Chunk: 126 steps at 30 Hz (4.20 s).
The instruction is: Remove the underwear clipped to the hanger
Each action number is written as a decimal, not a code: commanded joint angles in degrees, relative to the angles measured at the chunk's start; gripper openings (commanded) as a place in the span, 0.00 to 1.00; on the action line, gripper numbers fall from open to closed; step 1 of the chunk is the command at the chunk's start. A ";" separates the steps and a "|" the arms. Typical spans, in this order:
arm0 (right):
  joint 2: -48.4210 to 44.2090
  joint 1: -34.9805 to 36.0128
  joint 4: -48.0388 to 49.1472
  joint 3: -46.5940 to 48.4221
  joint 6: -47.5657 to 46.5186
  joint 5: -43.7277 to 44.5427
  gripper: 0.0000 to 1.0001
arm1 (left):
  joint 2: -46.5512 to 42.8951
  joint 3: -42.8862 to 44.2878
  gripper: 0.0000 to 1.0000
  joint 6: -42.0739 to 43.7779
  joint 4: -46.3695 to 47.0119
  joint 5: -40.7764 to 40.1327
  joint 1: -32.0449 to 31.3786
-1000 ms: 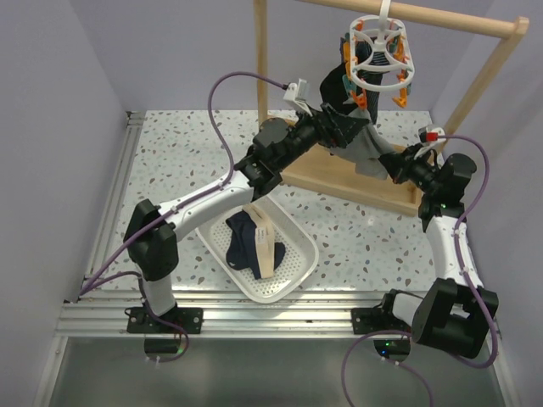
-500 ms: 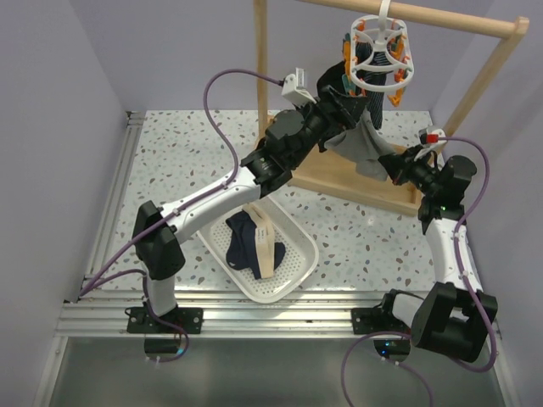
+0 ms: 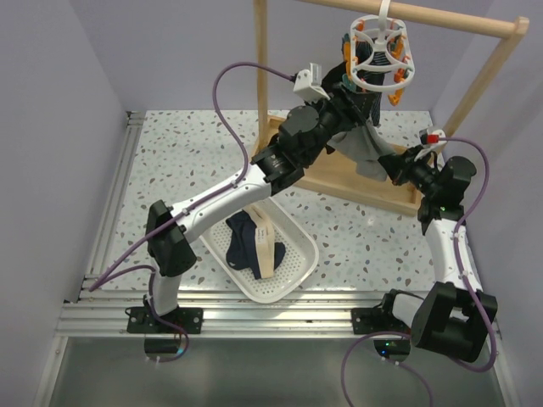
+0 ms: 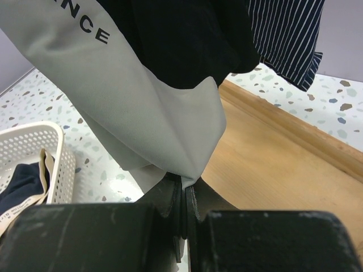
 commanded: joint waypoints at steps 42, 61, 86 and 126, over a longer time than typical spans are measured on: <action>-1.91 -0.23 7.54 -0.79 4.65 -4.06 0.00 | -5.79 -2.66 0.74 9.43 3.31 -8.69 -2.63; -3.93 3.19 -31.69 11.33 -30.98 -29.61 0.00 | -27.22 -31.64 1.00 16.97 7.44 -5.53 -2.36; 5.10 55.92 -35.78 23.29 -37.08 -4.34 0.00 | -76.27 -75.44 1.00 13.48 -19.01 -15.01 -2.36; -1.48 29.66 19.02 -7.73 -11.78 39.55 0.93 | -75.14 -79.57 1.00 17.42 -14.19 -12.38 -2.28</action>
